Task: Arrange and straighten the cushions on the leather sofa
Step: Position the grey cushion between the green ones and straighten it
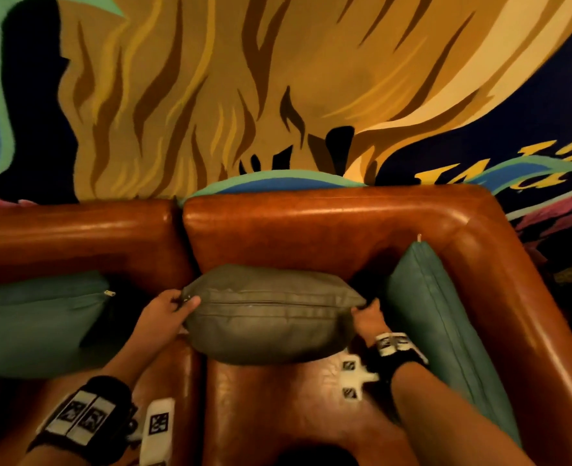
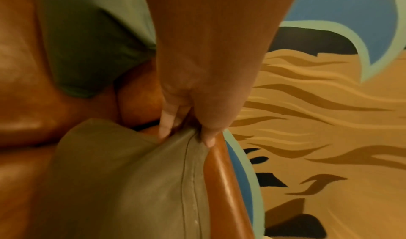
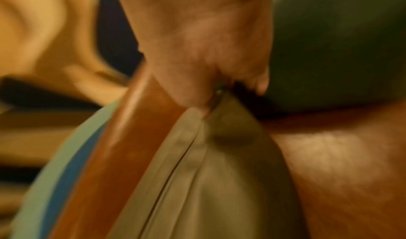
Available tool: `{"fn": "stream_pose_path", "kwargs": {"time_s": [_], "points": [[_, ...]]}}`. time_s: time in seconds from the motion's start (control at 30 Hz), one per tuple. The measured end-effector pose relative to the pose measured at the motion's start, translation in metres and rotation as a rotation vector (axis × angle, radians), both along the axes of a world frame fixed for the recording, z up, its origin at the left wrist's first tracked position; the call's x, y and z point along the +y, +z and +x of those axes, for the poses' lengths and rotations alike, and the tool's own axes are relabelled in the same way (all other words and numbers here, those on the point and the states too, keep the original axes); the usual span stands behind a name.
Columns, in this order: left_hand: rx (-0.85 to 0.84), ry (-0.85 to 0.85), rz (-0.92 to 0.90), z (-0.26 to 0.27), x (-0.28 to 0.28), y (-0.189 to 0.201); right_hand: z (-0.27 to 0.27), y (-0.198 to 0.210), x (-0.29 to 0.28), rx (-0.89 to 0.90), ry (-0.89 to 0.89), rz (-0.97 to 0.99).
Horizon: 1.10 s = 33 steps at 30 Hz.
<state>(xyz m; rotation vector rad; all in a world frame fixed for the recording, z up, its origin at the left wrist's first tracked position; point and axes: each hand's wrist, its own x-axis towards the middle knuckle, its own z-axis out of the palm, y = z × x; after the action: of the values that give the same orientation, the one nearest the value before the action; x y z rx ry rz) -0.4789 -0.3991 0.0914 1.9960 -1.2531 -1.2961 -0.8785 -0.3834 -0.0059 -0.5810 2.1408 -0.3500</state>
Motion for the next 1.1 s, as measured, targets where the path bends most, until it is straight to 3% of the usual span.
{"fn": "stream_pose_path", "kwargs": {"time_s": [0.07,0.17,0.27,0.47,0.6,0.7,0.77,0.8,0.83,0.87,0.93,1.0,1.07,1.1], "points": [[0.028,0.069,-0.013,0.005,0.001,0.005,-0.012,-0.010,-0.001,-0.297,-0.090,-0.087],[0.086,0.196,-0.026,0.022,0.000,0.001,-0.012,0.008,-0.004,-0.309,-0.166,-0.315],[0.283,0.353,0.032,0.039,-0.008,-0.008,-0.027,0.038,-0.014,-0.373,-0.211,-0.386],[0.334,0.245,0.114,0.011,-0.035,-0.029,-0.079,0.057,-0.015,-0.425,-0.090,-0.278],[0.155,0.188,0.136,-0.011,-0.039,-0.059,-0.088,0.043,-0.011,-0.208,0.000,-0.050],[-0.135,0.223,0.085,-0.023,-0.036,-0.072,-0.080,0.050,-0.029,-0.111,0.260,0.114],[-0.378,0.166,-0.115,-0.036,-0.029,-0.056,-0.070,0.057,-0.046,0.090,0.550,0.277],[-0.362,0.108,-0.262,-0.046,-0.024,-0.044,-0.059,0.062,-0.055,0.245,0.733,0.361],[-0.209,-0.012,-0.303,-0.059,-0.019,-0.030,-0.043,0.071,-0.062,0.386,0.909,0.386],[-0.057,-0.224,-0.235,-0.074,-0.013,-0.022,-0.026,0.077,-0.072,0.451,1.076,0.360],[0.196,-0.740,0.200,-0.109,0.003,-0.019,0.009,0.077,-0.099,0.294,1.345,0.267],[0.149,-1.177,0.440,-0.139,0.021,-0.043,0.045,0.066,-0.119,-0.007,1.355,0.219],[-0.010,-1.249,0.513,-0.157,0.036,-0.073,0.073,0.051,-0.128,-0.084,1.163,0.175],[-0.067,-1.176,0.548,-0.161,0.039,-0.079,0.082,0.046,-0.129,-0.052,1.110,0.177]]}}
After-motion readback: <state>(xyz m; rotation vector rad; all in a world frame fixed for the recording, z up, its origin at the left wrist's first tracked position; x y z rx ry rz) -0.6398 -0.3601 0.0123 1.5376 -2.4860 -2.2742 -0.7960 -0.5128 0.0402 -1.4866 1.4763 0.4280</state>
